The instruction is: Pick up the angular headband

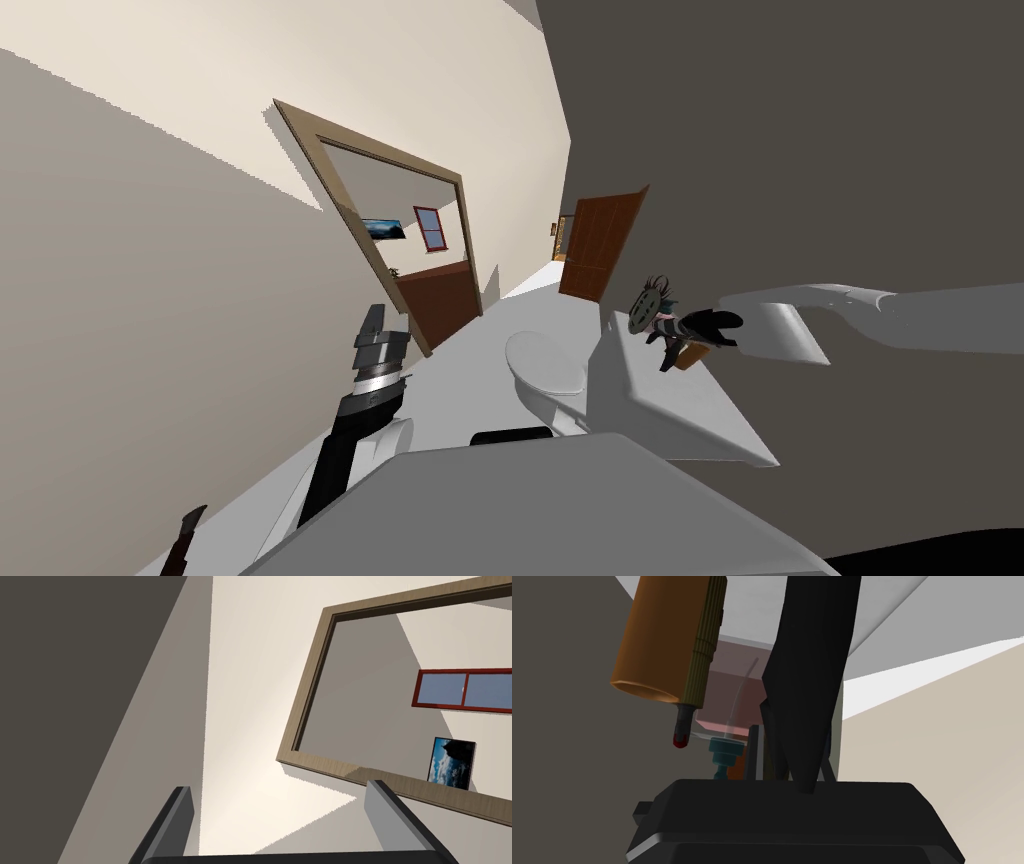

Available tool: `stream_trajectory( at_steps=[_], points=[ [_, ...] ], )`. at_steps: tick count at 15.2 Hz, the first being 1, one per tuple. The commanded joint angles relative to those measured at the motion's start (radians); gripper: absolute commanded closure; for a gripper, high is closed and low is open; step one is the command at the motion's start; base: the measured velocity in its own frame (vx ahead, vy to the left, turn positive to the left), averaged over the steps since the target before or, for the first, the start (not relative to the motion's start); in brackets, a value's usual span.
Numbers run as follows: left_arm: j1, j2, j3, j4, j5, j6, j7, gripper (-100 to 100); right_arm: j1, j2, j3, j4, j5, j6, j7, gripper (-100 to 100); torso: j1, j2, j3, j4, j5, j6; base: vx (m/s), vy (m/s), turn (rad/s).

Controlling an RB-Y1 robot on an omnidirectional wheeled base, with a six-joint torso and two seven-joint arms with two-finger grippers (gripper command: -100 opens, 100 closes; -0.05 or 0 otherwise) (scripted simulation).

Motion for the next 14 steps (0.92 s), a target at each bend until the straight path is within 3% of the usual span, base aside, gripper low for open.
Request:
stream_trajectory(
  at_steps=[1,2,4,5,7,8,10,11,13,14],
  points=[
    [0.0,0.0,0.0,0.0,0.0,0.0,0.0,0,-0.026,0.006,0.009,-0.022,-0.003,0.043,0.022,100,0.0,0.0,0.0,0.0,0.0,0.0,-0.003,-0.039,-0.019],
    [0.0,0.0,0.0,0.0,0.0,0.0,0.0,0,-0.055,0.017,-0.017,-0.063,-0.048,0.071,0.064,100,0.0,0.0,0.0,0.0,0.0,0.0,0.002,-0.058,-0.093],
    [0.0,0.0,0.0,0.0,0.0,0.0,0.0,0,-0.055,0.017,-0.017,-0.064,-0.048,0.1,0.078,100,0.0,0.0,0.0,0.0,0.0,0.0,0.006,-0.051,-0.065],
    [0.0,0.0,0.0,0.0,0.0,0.0,0.0,0,-0.084,0.029,-0.042,-0.106,-0.093,0.123,0.116,100,0.0,0.0,0.0,0.0,0.0,0.0,0.002,-0.054,-0.099],
    [0.0,0.0,0.0,0.0,0.0,0.0,0.0,0,-0.084,0.029,-0.042,-0.106,-0.093,0.157,0.134,100,0.0,0.0,0.0,0.0,0.0,0.0,0.002,-0.048,-0.056],
    [0.0,0.0,0.0,0.0,0.0,0.0,0.0,0,-0.112,0.04,-0.067,-0.148,-0.135,0.187,0.167,100,0.0,0.0,0.0,0.0,0.0,0.0,0.005,-0.053,-0.101],
    [0.0,0.0,0.0,0.0,0.0,0.0,0.0,0,-0.112,0.04,-0.067,-0.148,-0.138,0.214,0.191,100,0.0,0.0,0.0,0.0,0.0,0.0,0.007,-0.048,-0.06],
    [0.0,0.0,0.0,0.0,0.0,0.0,0.0,0,-0.141,0.051,-0.093,-0.19,-0.177,0.249,0.222,100,0.001,0.0,0.0,0.0,0.001,0.0,-0.002,-0.055,-0.088],
    [0.0,0.0,0.0,0.0,0.0,0.0,0.0,0,-0.141,0.051,-0.093,-0.19,-0.183,0.272,0.247,100,0.0,0.001,0.001,0.0,0.0,0.0,0.0,-0.053,-0.059],
    [0.0,0.0,0.0,0.0,0.0,0.0,0.0,0,-0.135,0.05,-0.093,-0.184,-0.178,0.255,0.23,100,0.0,0.001,0.001,0.0,0.001,0.0,0.002,-0.021,0.0]
  ],
)
